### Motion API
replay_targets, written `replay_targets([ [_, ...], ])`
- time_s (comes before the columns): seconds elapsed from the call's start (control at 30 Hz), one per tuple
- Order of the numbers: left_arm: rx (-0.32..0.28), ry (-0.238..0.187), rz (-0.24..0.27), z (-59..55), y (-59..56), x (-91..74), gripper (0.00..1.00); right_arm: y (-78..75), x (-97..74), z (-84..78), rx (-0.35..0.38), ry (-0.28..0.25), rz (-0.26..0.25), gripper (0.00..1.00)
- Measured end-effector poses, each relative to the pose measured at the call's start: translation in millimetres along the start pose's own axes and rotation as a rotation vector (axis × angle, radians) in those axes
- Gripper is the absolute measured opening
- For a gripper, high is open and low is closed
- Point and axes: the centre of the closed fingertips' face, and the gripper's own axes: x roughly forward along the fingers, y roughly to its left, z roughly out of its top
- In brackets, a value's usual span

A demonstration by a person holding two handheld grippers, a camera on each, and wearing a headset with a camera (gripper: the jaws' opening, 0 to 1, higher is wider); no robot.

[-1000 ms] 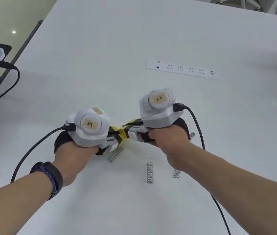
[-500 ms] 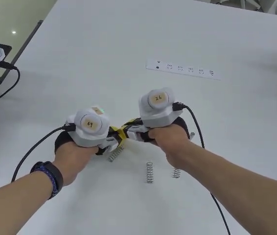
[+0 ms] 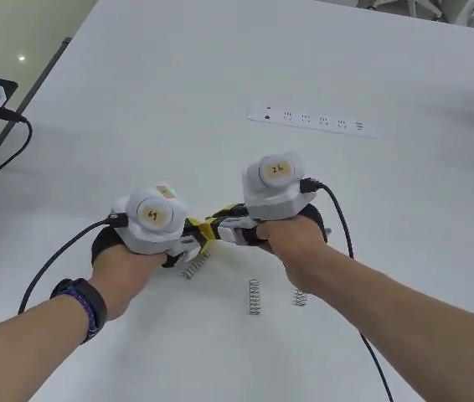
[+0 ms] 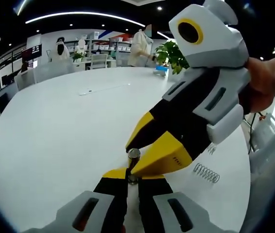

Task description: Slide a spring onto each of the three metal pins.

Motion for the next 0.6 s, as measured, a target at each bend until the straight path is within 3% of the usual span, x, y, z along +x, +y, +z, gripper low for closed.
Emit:
replay_targets([
  [0.6, 0.004, 0.004, 0.007, 2.8, 4.4, 4.0, 0.00, 1.4, -30.3, 9.4, -0.003, -0.077, 0.003, 0.28],
])
